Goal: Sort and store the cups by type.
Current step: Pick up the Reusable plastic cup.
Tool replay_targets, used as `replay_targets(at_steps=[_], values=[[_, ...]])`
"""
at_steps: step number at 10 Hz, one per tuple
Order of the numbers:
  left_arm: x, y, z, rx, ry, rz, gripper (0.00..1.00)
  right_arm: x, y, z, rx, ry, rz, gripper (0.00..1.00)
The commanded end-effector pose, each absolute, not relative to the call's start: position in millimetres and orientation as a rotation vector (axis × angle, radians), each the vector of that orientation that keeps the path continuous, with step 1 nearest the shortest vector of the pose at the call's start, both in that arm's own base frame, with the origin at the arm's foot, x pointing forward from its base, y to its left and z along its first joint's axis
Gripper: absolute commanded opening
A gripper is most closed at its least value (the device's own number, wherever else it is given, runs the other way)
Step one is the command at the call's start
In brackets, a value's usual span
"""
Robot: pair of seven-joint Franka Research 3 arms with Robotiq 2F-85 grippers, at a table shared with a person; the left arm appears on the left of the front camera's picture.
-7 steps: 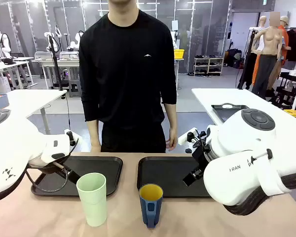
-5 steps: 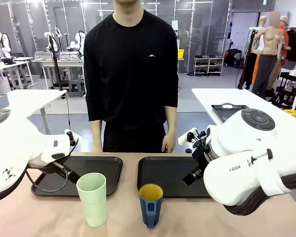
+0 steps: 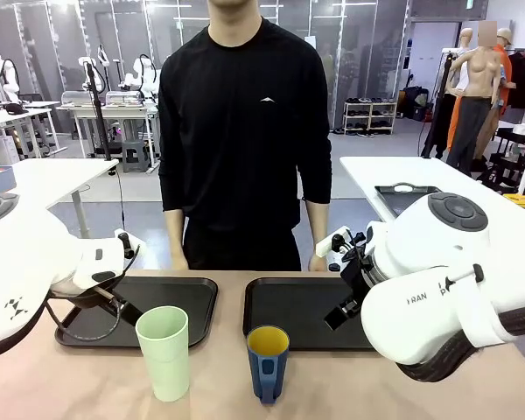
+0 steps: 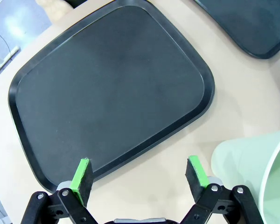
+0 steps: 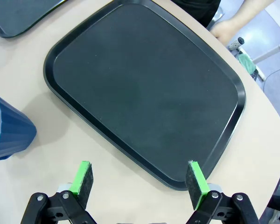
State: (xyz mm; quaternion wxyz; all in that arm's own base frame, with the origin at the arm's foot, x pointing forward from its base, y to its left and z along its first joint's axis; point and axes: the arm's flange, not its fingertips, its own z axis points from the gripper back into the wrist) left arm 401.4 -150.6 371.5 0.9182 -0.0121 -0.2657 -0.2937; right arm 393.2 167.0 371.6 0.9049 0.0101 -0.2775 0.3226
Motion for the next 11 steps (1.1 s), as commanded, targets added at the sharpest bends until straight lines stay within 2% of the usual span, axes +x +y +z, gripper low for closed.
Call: replay_targets(at_steps=[1,11], values=[[401.5,-150.2,371.5,-0.025,-0.546,-0.603,1.00,393.2,166.9,371.5,0.022,-0.573,0.664,1.00],[401.5,-150.2,371.5,-0.025,-0.546,-0.603,1.00,393.2,166.9,371.5,0.022,-0.573,0.664,1.00]])
